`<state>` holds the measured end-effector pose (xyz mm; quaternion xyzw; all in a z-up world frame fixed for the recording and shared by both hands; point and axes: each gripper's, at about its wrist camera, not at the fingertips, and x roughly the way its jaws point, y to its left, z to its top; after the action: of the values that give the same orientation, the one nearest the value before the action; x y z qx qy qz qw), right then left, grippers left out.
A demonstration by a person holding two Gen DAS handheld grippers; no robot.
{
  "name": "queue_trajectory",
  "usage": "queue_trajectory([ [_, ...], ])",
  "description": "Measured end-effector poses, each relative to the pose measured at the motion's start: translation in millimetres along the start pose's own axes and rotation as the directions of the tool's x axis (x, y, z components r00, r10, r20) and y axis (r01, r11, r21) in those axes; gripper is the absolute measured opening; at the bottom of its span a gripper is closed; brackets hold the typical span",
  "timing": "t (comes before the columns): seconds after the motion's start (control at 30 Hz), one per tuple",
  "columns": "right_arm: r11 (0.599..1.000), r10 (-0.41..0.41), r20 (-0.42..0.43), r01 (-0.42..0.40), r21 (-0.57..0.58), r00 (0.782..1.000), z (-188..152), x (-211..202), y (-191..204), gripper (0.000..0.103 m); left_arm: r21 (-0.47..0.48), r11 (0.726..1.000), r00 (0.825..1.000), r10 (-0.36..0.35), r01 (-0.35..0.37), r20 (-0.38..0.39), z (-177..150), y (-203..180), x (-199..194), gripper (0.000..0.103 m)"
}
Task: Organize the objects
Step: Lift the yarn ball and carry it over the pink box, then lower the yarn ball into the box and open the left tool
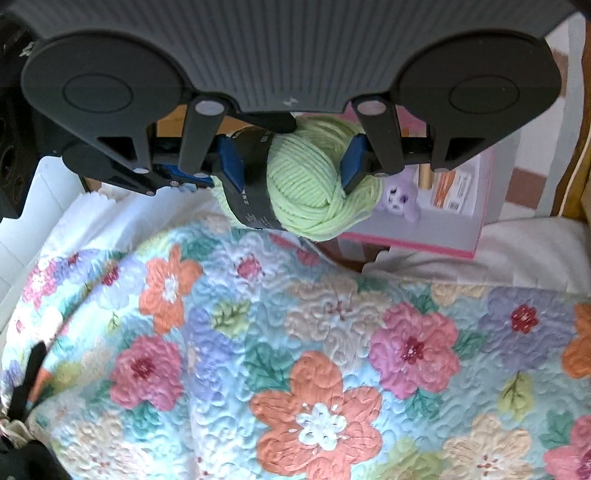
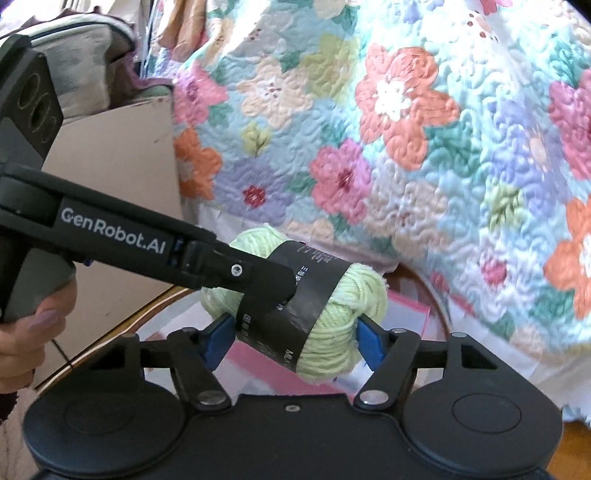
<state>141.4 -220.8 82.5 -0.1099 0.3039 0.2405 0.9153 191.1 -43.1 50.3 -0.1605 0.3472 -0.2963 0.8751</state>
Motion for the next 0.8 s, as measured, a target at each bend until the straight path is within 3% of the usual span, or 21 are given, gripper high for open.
queue_trajectory([
  [0.2,1.000,-0.009,-0.028,0.010,0.009,1.000,11.3,46.0,-29.8,0.073,-0.040,0.999,0.999,-0.005,0.003,-0.036,10.7,22.7,61.9,0.054],
  [0.4,0.997,-0.004,-0.114,0.012,0.073,0.994,-5.8,112.1,-54.9,0.073,-0.114,0.993,0.997,0.015,-0.024,-0.081,-0.3,56.7,128.1,0.054],
  [0.63,0.992,0.011,-0.236,0.019,0.127,0.972,-29.4,177.9,-72.8,0.073,-0.215,0.976,0.986,0.009,-0.045,-0.166,-18.7,95.5,180.4,0.054],
  [0.8,0.995,-0.060,-0.276,0.081,0.066,0.959,-47.1,208.0,-70.2,0.073,-0.247,0.962,0.972,0.055,-0.113,-0.229,-28.1,113.0,211.2,0.054],
])
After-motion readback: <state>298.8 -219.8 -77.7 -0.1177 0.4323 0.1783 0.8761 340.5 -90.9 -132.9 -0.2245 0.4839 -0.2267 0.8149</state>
